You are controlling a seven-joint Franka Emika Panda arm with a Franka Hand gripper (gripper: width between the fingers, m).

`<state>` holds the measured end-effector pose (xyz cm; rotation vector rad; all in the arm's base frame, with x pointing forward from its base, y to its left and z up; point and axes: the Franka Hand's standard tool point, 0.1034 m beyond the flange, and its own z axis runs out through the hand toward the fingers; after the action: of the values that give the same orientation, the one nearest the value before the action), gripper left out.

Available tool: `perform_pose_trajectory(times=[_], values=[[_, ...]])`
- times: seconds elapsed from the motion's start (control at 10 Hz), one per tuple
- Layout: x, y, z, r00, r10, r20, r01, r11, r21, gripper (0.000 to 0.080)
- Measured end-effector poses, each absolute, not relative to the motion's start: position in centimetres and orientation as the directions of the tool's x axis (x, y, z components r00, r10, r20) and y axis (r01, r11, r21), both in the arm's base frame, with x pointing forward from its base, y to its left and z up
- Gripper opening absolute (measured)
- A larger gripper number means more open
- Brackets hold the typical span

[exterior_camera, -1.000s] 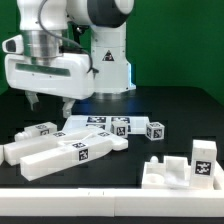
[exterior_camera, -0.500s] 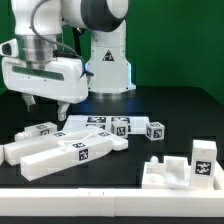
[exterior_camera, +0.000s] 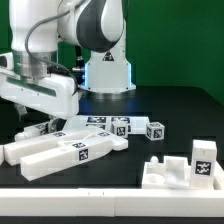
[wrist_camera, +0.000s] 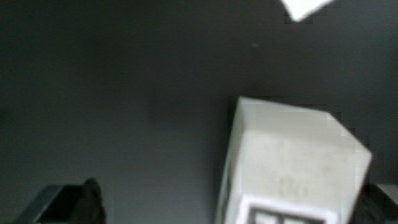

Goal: Assemble chair

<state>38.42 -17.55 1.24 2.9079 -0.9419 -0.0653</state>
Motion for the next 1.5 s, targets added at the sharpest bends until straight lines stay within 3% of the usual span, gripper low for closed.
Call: perform_pose_trajectory(times=[0.3, 0.5, 0.8, 1.2, 1.3, 1.5], values=[[38.1, -17.7, 0.9, 0.811, -0.585, -0.02, -0.58, -0.808, 0.1, 0.0626], [38.0, -17.7, 0.9, 0.811, -0.585, -0.021, -0.58, -0.808, 0.101, 0.028], [38.2, -17.5, 1.0, 0.804, -0.594, -0.022, -0.59, -0.801, 0.099, 0.0282], [41.7, -12.5, 4.7, 0.704, -0.709, -0.032, -0.709, -0.705, 0.007, 0.0282], [42.6, -12.2, 5.5, 0.743, -0.669, -0.03, -0.67, -0.743, -0.012, 0.0282], [42.4, -12.5, 5.3, 0.808, -0.589, -0.03, -0.589, -0.808, -0.011, 0.0284]])
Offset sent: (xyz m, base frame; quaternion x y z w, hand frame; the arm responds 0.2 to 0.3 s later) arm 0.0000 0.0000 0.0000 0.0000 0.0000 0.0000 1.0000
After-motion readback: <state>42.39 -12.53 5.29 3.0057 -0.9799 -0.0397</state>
